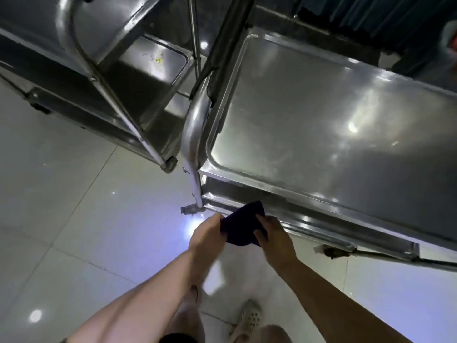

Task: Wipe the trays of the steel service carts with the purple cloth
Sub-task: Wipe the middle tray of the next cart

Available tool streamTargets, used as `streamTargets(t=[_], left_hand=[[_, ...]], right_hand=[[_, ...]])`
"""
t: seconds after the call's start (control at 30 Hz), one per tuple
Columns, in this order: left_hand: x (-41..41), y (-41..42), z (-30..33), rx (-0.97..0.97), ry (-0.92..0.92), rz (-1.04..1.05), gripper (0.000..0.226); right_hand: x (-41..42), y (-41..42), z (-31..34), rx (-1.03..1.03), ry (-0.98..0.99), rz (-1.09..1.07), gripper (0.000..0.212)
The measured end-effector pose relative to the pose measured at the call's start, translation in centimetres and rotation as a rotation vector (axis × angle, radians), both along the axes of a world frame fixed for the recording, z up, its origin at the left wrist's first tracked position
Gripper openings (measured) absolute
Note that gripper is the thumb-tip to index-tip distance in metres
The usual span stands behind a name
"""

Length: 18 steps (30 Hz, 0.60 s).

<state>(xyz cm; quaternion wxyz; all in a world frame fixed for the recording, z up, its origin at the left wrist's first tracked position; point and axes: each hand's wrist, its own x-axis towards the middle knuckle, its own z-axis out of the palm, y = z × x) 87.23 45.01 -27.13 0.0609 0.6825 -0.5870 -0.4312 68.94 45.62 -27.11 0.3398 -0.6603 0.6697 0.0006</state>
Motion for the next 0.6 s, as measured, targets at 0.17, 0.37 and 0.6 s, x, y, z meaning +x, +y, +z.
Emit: streamTargets(t=[0.17, 0.37, 0.6], left_hand=[[-0.9, -2.0, -4.6, -0.08, 0.119, 0.202, 0.009], [-1.2, -2.7, -12.1, -0.297, 0.097, 0.37, 0.028], [0.8, -2.4, -20.4, -0.646, -0.193, 0.003, 0.048]], right_hand=[[0.7, -4.0, -5.3, -0.164, 0.124, 0.107, 0.043], [3.5, -8.7, -10.3, -0.234, 0.289, 0.153, 0.037], [6.9, -9.3, -18.9, -0.41, 0.354, 0.463, 0.056]])
